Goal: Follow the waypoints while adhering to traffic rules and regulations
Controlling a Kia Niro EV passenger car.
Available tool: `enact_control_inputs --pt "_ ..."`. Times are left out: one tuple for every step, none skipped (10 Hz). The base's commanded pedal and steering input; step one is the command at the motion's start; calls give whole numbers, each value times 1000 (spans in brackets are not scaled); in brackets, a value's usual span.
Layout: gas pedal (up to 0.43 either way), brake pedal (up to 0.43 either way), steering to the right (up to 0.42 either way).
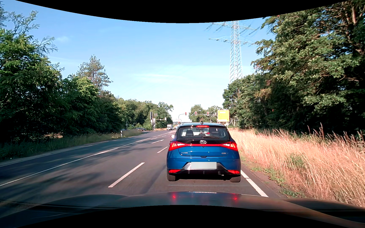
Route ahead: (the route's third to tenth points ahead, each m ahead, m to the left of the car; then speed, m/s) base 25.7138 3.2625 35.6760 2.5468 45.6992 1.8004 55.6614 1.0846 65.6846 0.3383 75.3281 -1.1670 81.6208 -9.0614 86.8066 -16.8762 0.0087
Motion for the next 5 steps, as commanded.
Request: enact_control_inputs --pt "0 232 -2" --pt "0 238 -2" --pt "0 238 -2" --pt "0 238 -2" --pt "0 238 -2"
